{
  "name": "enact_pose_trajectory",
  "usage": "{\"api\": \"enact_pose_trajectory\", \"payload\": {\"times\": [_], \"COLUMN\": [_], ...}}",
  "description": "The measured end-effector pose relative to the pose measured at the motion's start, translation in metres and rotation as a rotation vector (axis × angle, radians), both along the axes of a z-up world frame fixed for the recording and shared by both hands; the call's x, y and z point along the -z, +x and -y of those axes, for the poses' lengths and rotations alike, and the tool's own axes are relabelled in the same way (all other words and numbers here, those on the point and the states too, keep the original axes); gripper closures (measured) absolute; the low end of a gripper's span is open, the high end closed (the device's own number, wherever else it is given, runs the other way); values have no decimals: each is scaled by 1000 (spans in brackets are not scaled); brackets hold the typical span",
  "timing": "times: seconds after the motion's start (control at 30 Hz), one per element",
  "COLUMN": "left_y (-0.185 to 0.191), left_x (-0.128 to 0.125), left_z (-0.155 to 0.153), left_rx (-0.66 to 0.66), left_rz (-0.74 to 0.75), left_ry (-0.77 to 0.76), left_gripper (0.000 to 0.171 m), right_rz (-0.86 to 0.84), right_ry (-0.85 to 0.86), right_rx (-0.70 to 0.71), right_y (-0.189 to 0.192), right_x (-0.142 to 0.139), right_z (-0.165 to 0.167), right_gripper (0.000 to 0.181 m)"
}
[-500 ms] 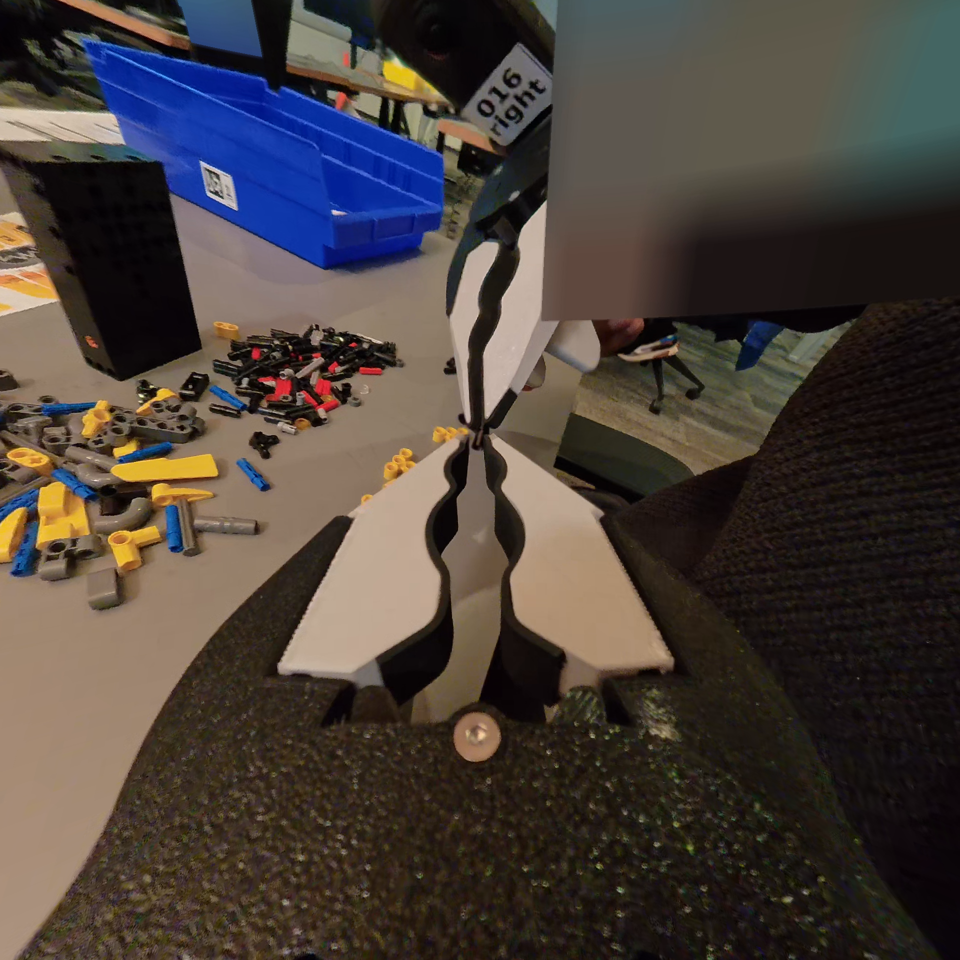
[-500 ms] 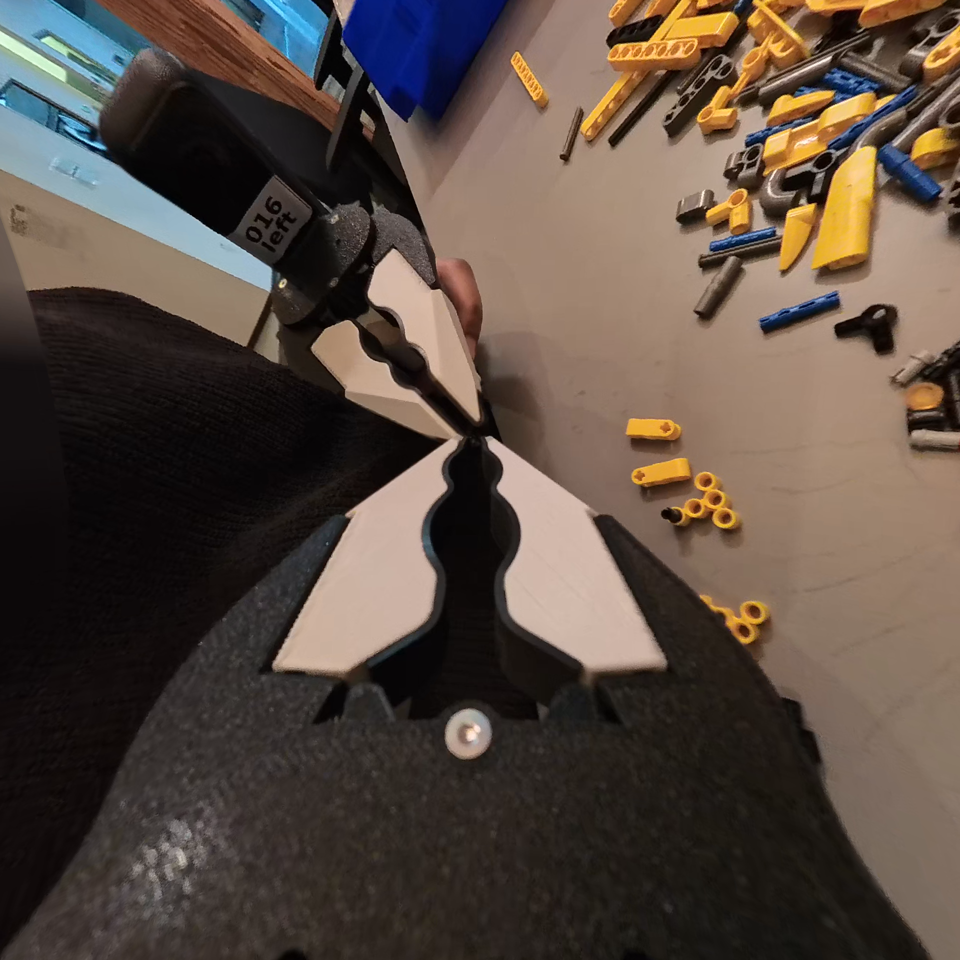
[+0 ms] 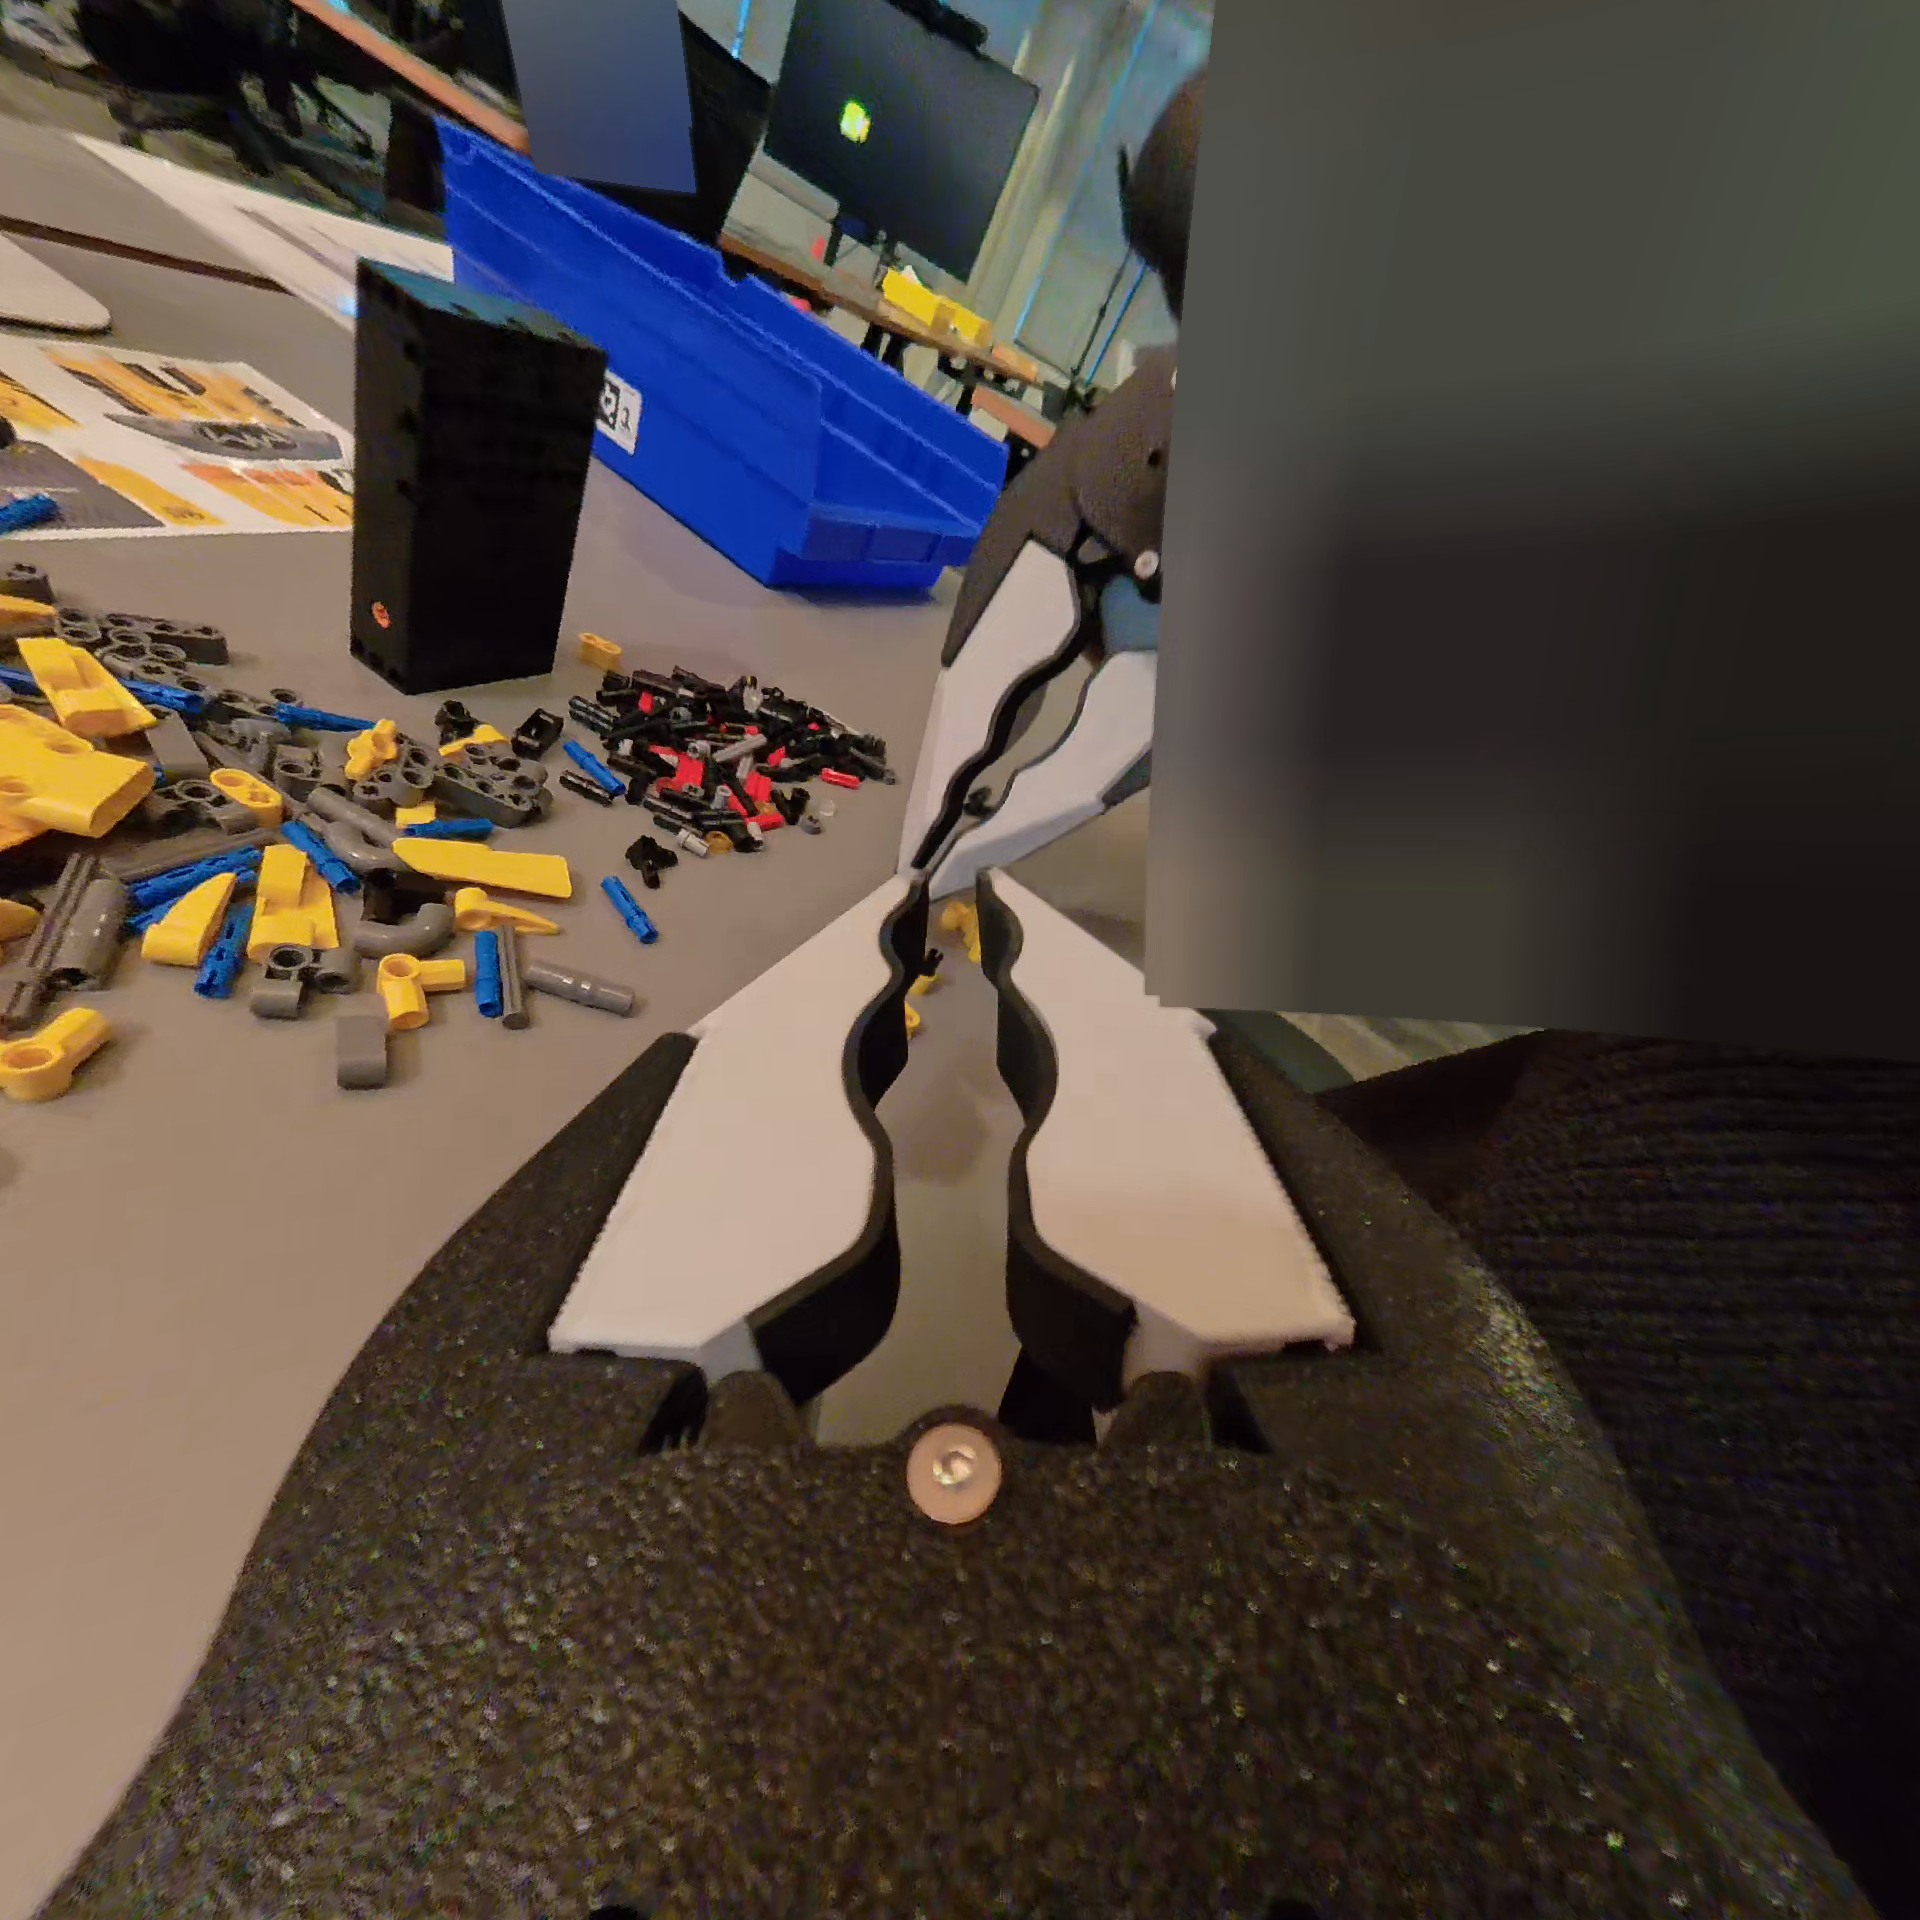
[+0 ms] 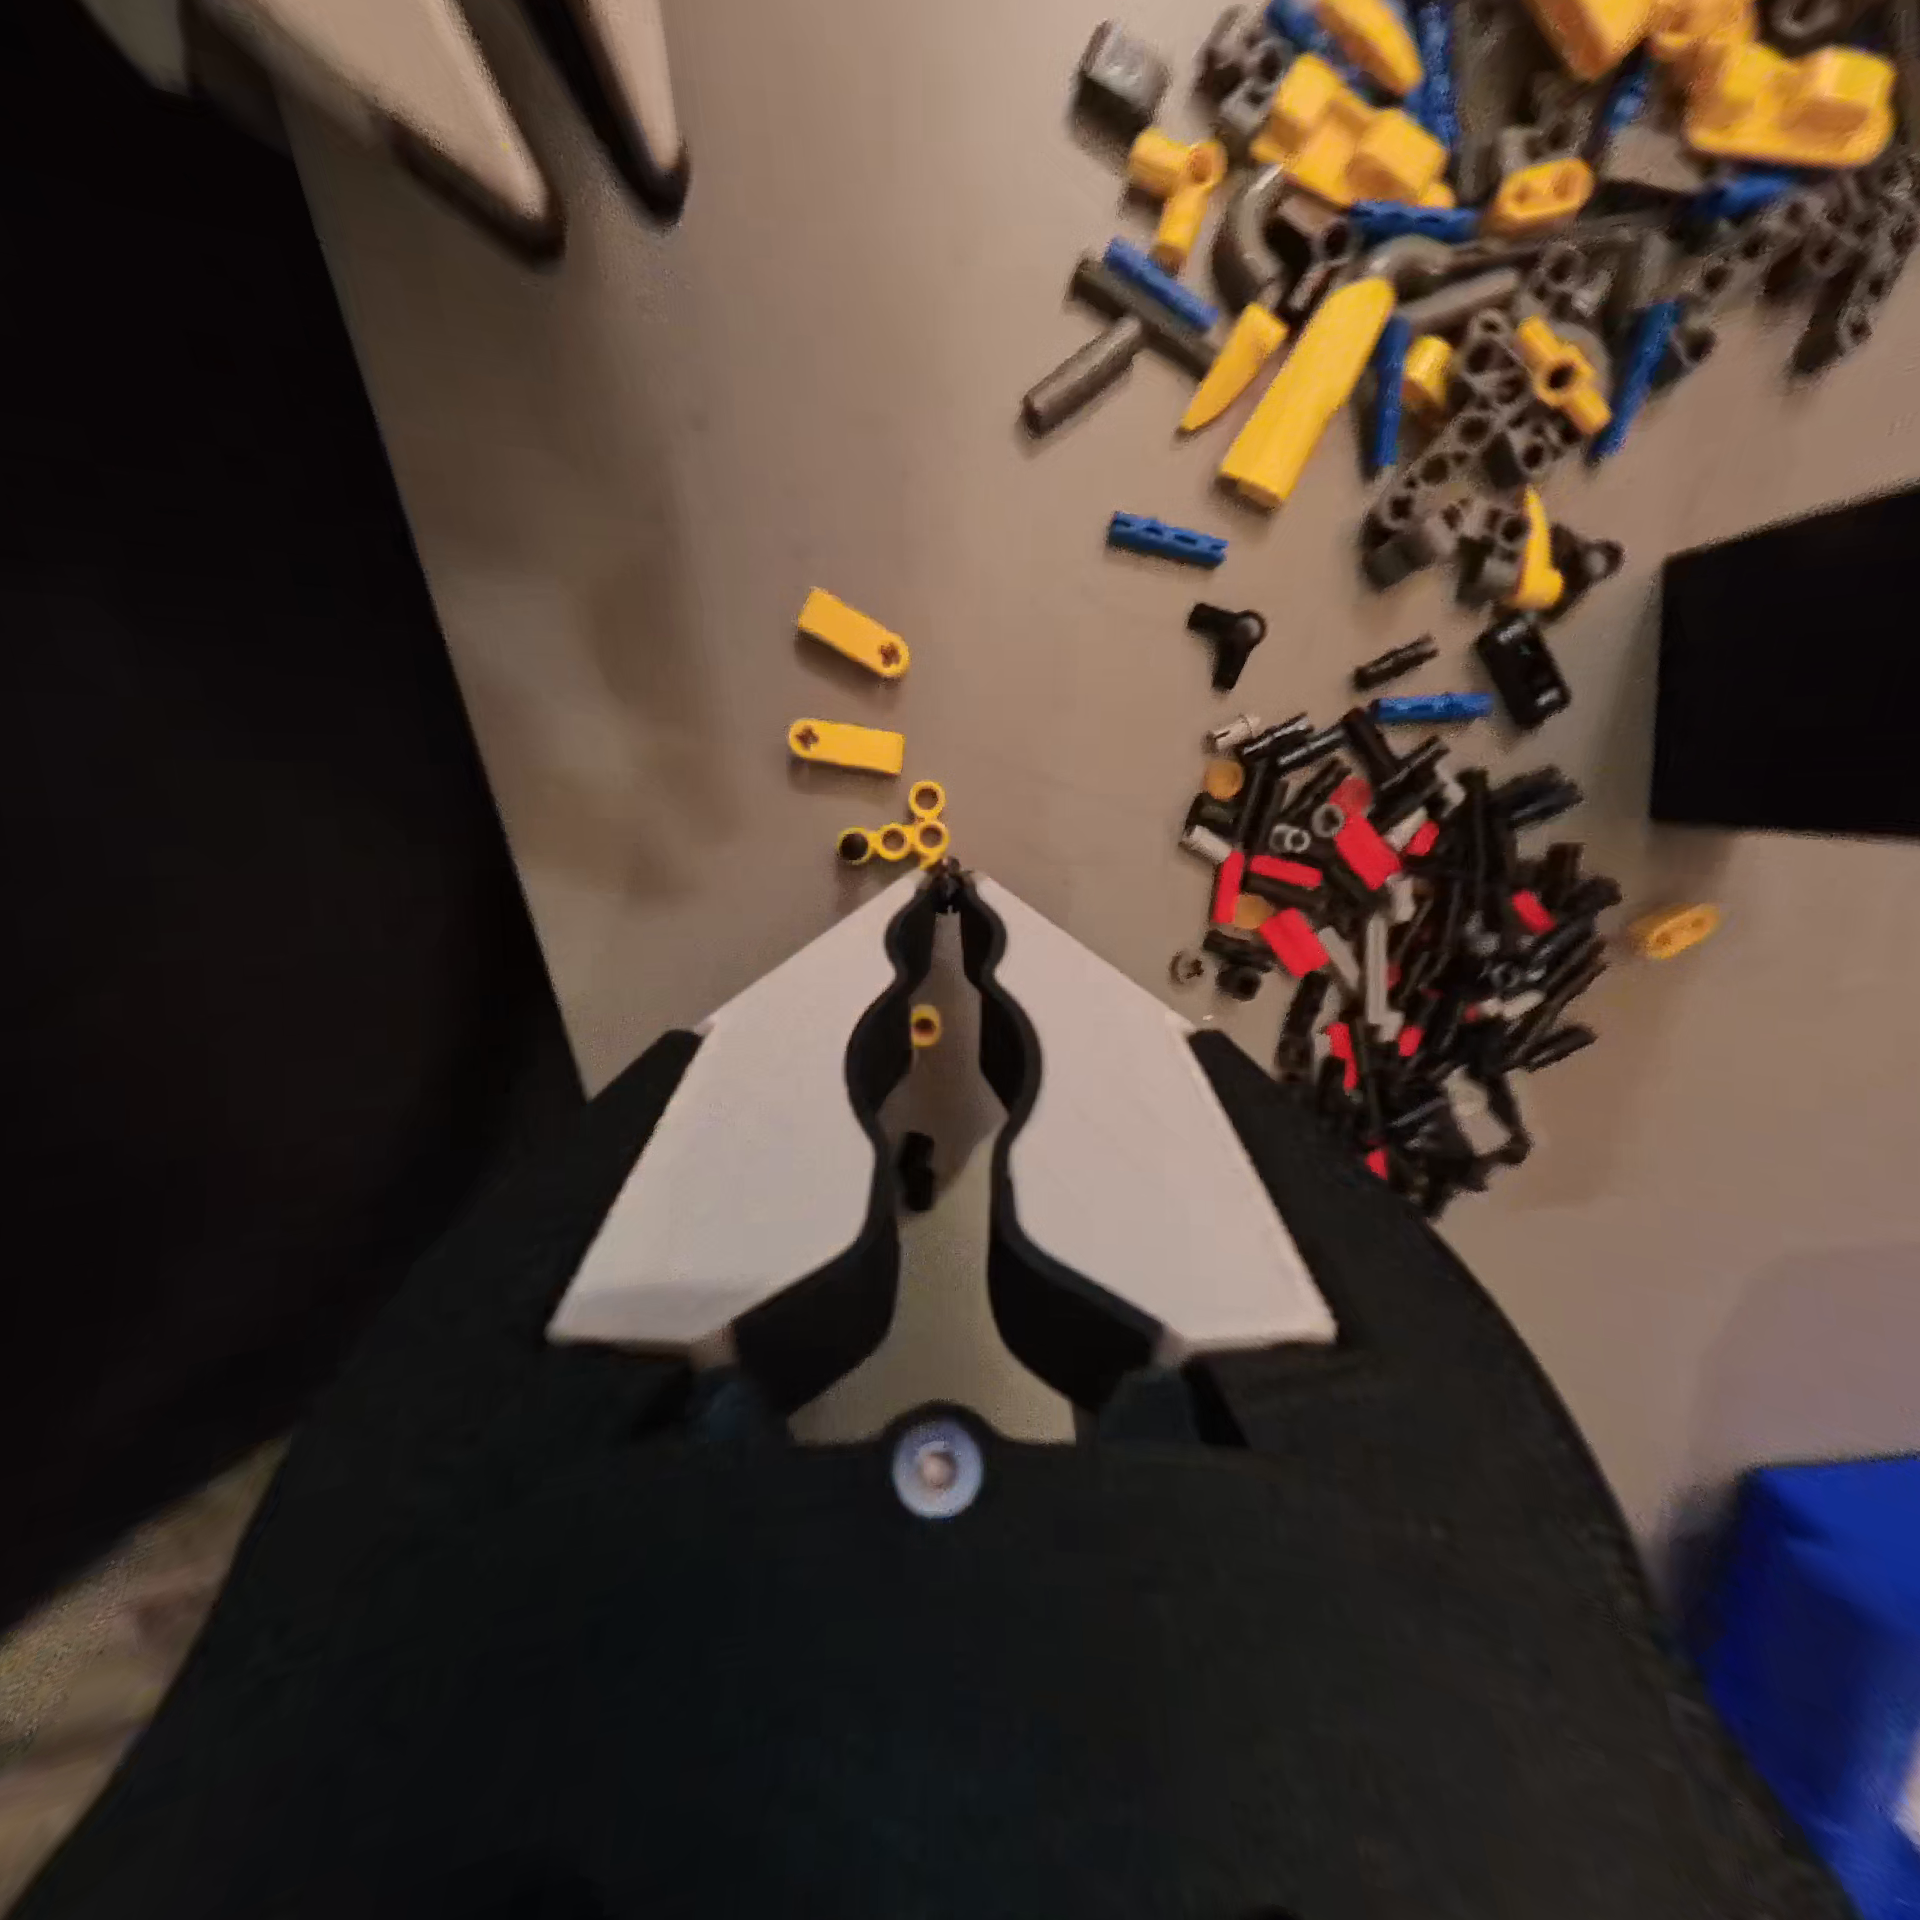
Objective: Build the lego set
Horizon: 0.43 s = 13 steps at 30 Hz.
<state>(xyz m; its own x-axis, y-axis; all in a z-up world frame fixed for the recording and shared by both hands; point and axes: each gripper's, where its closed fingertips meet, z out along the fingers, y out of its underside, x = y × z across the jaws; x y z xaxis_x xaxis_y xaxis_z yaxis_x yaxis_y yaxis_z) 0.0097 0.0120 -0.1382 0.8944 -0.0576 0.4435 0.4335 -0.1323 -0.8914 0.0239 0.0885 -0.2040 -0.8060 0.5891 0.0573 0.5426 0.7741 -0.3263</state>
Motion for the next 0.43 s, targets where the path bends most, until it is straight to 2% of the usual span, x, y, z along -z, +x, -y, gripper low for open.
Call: {"api": "enact_pose_trajectory", "payload": {"times": [0.27, 0.43], "left_y": [-7, -10], "left_x": [0, -1], "left_z": [2, 3], "left_rx": [-14, -7], "left_rz": [50, 95], "left_ry": [19, 34], "left_gripper": [163, 163], "right_rz": [25, 33], "right_ry": [80, 182], "right_rx": [-499, -629], "right_y": [11, 3], "right_x": [-3, 1], "right_z": [14, 9], "right_gripper": [177, 177]}}
